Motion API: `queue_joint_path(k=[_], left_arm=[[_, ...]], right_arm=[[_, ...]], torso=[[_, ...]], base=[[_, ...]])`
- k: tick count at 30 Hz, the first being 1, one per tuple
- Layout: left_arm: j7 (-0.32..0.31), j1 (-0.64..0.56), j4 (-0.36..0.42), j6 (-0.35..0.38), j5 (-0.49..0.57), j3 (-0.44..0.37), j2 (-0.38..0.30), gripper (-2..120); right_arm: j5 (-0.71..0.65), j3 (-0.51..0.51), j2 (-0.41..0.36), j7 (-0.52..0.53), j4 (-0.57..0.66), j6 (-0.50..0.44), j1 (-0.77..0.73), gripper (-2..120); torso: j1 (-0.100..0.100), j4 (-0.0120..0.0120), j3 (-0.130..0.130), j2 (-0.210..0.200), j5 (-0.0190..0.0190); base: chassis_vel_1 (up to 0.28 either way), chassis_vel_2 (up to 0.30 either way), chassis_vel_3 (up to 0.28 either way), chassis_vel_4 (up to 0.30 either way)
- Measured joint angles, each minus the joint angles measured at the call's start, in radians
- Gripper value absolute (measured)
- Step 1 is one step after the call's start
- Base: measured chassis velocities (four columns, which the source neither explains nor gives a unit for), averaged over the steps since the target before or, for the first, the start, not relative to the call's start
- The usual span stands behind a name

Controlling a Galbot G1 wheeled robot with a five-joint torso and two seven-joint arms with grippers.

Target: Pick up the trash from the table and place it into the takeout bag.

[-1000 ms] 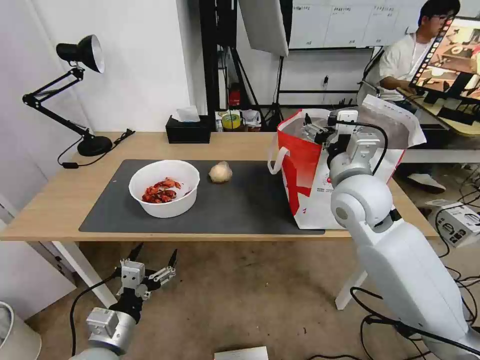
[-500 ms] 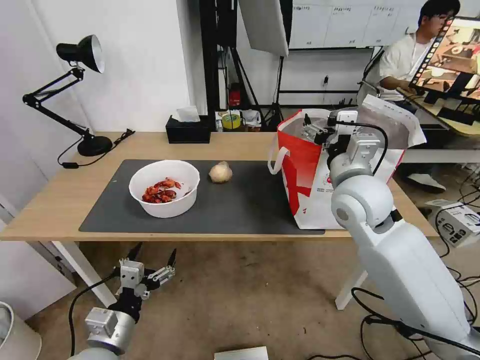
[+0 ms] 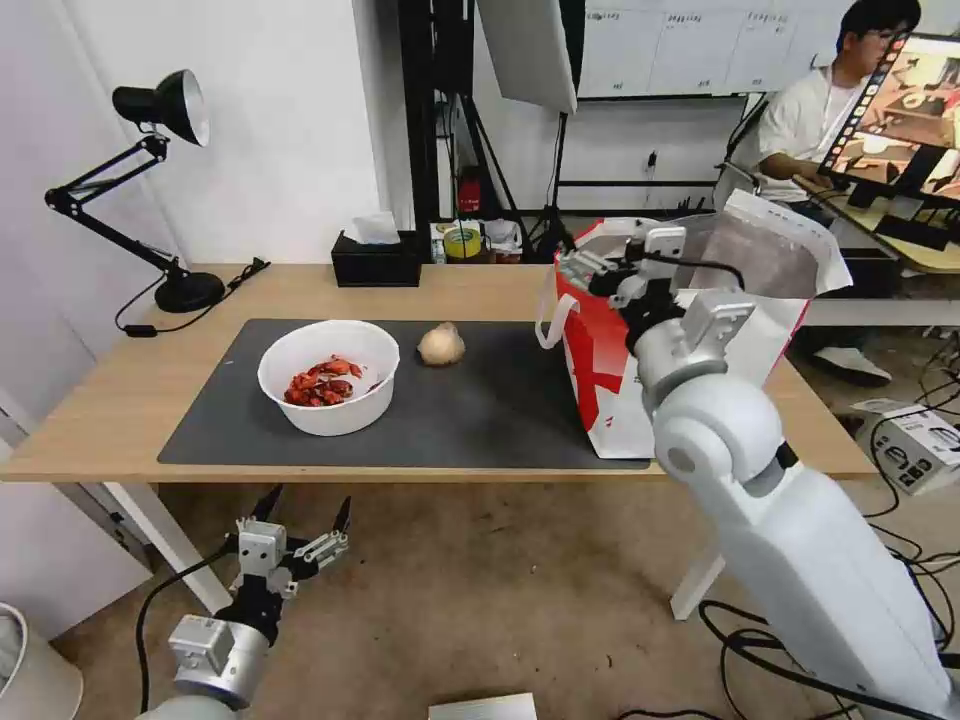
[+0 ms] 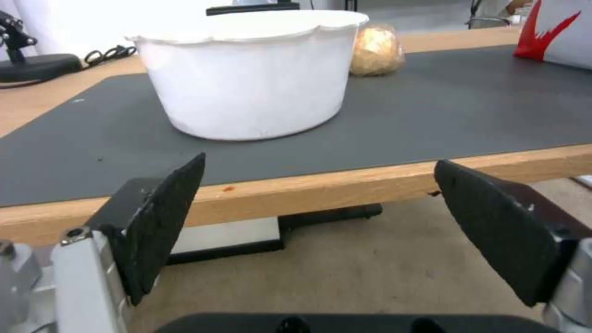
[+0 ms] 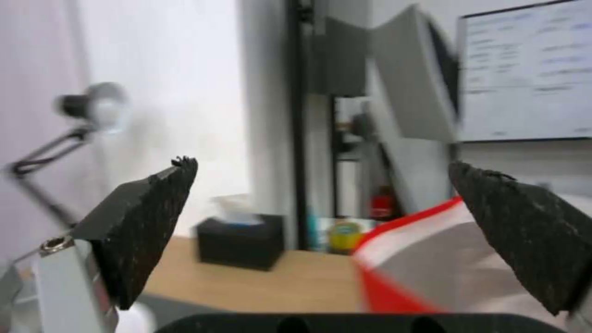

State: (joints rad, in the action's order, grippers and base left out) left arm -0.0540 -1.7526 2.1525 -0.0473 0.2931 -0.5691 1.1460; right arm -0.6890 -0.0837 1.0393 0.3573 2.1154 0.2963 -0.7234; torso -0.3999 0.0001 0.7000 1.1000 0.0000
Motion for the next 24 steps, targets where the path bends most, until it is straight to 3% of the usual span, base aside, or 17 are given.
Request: queue_joint_path(k=[5, 13, 15, 24], left_arm=[[0.0, 0.013, -0.001, 0.0, 0.009, 0.004, -0.007, 100], [-0.001, 0.062, -0.024, 0.0, 0.027, 0.041, -0.031, 100], [-0.001, 0.073, -0.029, 0.0, 0.03, 0.048, -0.037, 100], [0.001, 0.078, -0.028, 0.001, 0.035, 0.051, -0.039, 100]], right_arm=[[-0.012, -0.004, -0.049, -0.081, 0.053, -0.016, -0.101, 100], [-0.008, -0.084, -0.167, -0.087, 0.168, -0.02, -0.343, 100], [-0.001, -0.096, -0.177, -0.086, 0.182, -0.021, -0.383, 100], [0.084, -0.13, -0.192, -0.098, 0.22, -0.059, -0.581, 100]], torso=[[0.0, 0.0001, 0.0, 0.0, 0.0001], [0.0, -0.0001, 0.0, 0.0, -0.0006], [0.0, -0.0011, 0.0, 0.0, 0.0001], [0.0, -0.0002, 0.0, 0.0, 0.0]], base=[[0.0, 0.0, 0.0, 0.0], [0.0, 0.0, 0.0, 0.0], [0.0, 0.0, 0.0, 0.0], [0.0, 0.0, 0.0, 0.0]])
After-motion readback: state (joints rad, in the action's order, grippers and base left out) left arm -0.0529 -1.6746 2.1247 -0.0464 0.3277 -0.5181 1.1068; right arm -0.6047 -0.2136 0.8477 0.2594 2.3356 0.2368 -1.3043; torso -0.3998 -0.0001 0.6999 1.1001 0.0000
